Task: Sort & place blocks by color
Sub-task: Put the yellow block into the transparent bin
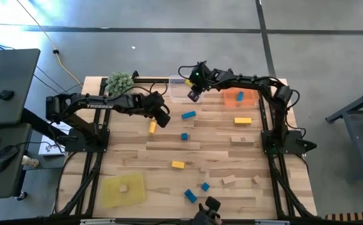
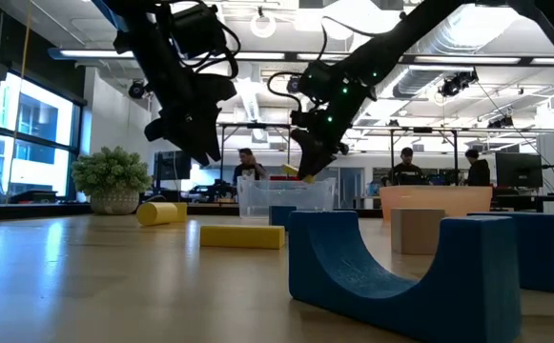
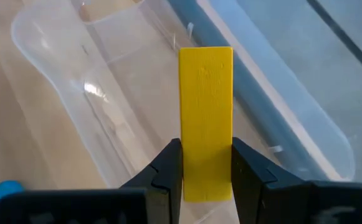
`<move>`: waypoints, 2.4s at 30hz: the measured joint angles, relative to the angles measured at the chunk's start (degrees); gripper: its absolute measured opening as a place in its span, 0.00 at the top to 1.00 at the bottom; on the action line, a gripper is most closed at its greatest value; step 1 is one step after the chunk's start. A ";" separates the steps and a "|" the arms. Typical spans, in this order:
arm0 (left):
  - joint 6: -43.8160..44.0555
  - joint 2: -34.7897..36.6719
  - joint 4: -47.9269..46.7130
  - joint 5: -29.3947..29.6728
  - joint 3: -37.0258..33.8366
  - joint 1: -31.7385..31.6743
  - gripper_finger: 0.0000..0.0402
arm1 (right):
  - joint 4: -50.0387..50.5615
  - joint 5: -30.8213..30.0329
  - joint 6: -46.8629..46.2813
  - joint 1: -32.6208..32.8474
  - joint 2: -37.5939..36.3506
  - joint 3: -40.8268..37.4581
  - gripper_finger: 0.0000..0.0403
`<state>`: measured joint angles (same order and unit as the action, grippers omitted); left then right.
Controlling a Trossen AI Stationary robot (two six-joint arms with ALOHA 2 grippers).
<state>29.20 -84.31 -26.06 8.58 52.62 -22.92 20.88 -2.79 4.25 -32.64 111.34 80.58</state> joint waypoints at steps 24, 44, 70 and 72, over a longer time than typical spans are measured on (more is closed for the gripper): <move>0.61 0.00 0.31 -0.02 -0.01 0.07 0.66 | 4.22 2.84 -4.28 -1.18 1.02 -0.04 0.81; -5.85 0.00 0.68 -0.02 -0.02 0.07 0.66 | 4.62 2.83 -3.82 -1.07 0.93 -0.04 0.63; -12.91 0.00 3.45 -7.09 -0.02 -3.54 0.52 | 30.44 -5.17 -8.32 6.21 0.76 31.68 0.63; -13.32 0.00 4.89 -7.13 0.00 -2.54 0.52 | 32.55 -7.16 -8.35 7.21 0.76 33.99 0.63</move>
<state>15.88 -84.31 -21.18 1.45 52.62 -25.45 53.44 -9.95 -4.10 -25.43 112.09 114.56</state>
